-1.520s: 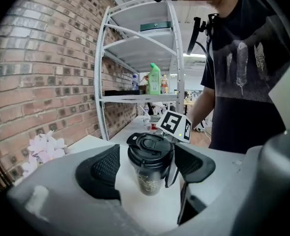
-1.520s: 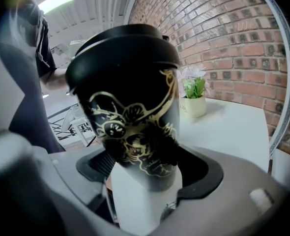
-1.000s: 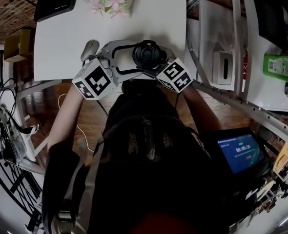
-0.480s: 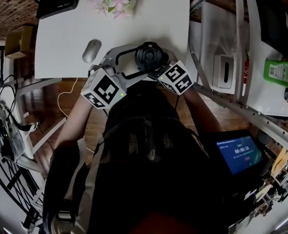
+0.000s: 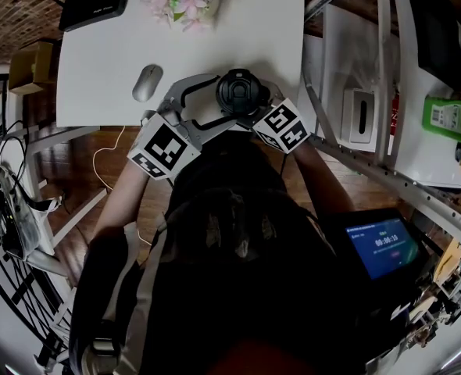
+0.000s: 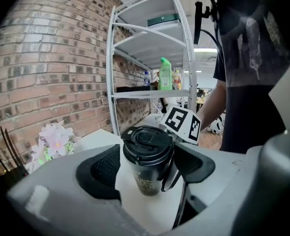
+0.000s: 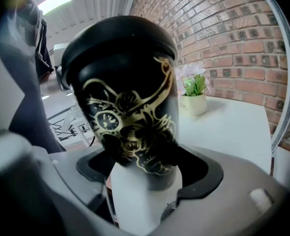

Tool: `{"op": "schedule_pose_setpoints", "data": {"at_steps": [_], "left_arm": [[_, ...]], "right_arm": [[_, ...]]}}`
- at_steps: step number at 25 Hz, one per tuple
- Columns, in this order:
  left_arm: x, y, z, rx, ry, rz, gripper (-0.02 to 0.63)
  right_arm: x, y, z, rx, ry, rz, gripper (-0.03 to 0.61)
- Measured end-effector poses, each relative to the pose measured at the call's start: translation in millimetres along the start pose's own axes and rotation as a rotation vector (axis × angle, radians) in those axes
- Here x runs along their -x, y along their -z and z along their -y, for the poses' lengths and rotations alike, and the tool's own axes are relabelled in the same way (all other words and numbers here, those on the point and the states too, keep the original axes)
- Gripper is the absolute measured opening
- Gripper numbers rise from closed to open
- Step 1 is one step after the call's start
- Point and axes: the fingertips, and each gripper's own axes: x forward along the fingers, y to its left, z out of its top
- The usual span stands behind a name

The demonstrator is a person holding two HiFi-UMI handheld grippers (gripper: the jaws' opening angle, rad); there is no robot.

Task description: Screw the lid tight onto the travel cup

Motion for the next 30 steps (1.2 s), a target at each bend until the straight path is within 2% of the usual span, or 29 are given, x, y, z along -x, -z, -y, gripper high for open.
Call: {"op": "schedule_pose_setpoints", "data": {"at_steps": [3, 10, 18, 30], "left_arm": [[12, -2, -3, 0.017, 0.016, 0.016, 0.359], [10, -6, 1, -0.06, 0.104, -0.009, 0.36], [-7, 4, 2, -0.099, 0.128, -0.03, 0.356], [-8, 10, 4, -0.042, 0.047, -0.005, 0.35]], "right_arm": [[0, 0, 0, 0.001, 0.002, 0.001, 0.393], [0, 2, 1, 0.0, 0.001, 0.0, 0.393], [-2, 2, 1, -0.001, 0.007, -0.002, 0.393], [-2, 3, 0, 0.003, 0.007, -0.012, 0.393]]}}
